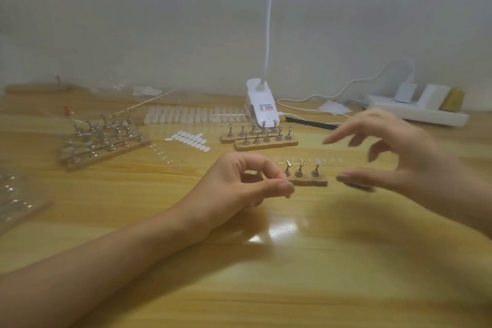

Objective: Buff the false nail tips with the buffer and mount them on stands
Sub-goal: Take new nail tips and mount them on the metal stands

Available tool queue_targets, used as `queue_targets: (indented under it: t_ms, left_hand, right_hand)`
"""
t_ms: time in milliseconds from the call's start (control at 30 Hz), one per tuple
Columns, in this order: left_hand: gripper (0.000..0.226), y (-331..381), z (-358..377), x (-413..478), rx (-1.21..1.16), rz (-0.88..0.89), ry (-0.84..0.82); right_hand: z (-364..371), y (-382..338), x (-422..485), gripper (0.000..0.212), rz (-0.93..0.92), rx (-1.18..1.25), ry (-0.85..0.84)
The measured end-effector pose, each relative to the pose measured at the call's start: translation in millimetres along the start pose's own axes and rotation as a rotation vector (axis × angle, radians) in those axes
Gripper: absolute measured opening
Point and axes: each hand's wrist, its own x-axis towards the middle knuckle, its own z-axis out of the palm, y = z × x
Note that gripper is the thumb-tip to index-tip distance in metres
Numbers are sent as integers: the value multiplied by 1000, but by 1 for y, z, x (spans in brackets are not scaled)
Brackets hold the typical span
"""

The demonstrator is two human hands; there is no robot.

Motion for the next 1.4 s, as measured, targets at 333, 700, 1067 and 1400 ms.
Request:
queue_targets:
  t_ms: [333,700,1067,1400]
  left_hand:
    - [13,1,0,-2,-14,6,42]
    - [19,5,3,-2,-5,-7,74]
    - [11,-5,2,1,221,151,14]
    - [9,-3,4,0,273,253,55]
  right_hand:
    - [-7,-10,8,29,95,-80,-134]
    - [-7,-5,4,23,259,231,-352]
    - [60,-16,-2,31,422,1053,-296]
    - [63,-18,-6,26,336,1101,-120]
